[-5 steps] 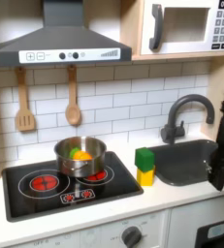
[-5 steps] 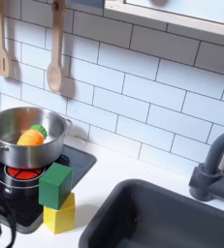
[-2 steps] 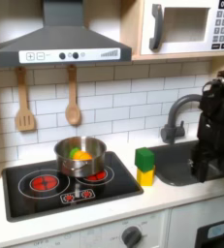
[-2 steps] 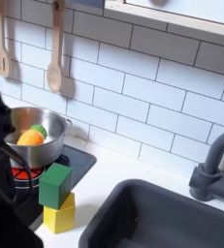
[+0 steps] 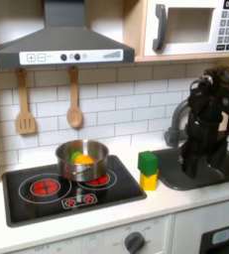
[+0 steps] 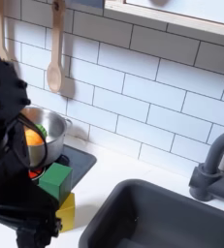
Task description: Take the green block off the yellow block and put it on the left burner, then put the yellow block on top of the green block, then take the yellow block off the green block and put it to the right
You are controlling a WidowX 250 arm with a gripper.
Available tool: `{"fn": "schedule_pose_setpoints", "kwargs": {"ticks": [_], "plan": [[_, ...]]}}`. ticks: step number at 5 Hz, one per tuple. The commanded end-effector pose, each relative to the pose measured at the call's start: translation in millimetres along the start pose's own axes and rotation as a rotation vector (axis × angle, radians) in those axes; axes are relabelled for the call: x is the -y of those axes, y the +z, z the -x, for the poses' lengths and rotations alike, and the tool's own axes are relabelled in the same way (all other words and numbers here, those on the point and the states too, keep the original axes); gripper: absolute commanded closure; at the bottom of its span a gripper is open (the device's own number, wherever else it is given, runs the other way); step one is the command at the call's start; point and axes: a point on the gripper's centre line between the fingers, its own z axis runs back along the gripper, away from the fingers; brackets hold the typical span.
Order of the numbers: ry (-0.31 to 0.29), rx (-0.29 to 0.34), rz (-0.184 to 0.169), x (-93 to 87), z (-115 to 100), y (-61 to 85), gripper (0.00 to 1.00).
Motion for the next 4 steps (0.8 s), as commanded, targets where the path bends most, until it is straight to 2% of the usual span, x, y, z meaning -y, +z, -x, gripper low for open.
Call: {"fn": "schedule_pose_setpoints", "kwargs": {"ticks": [1,4], "plan": [[0.015,0.009,0.005,-3.1,-24.9,-4.7,0.00],[0.041,0.001,0.003,-6.5,-53.7,-14.4,0.00]]}}
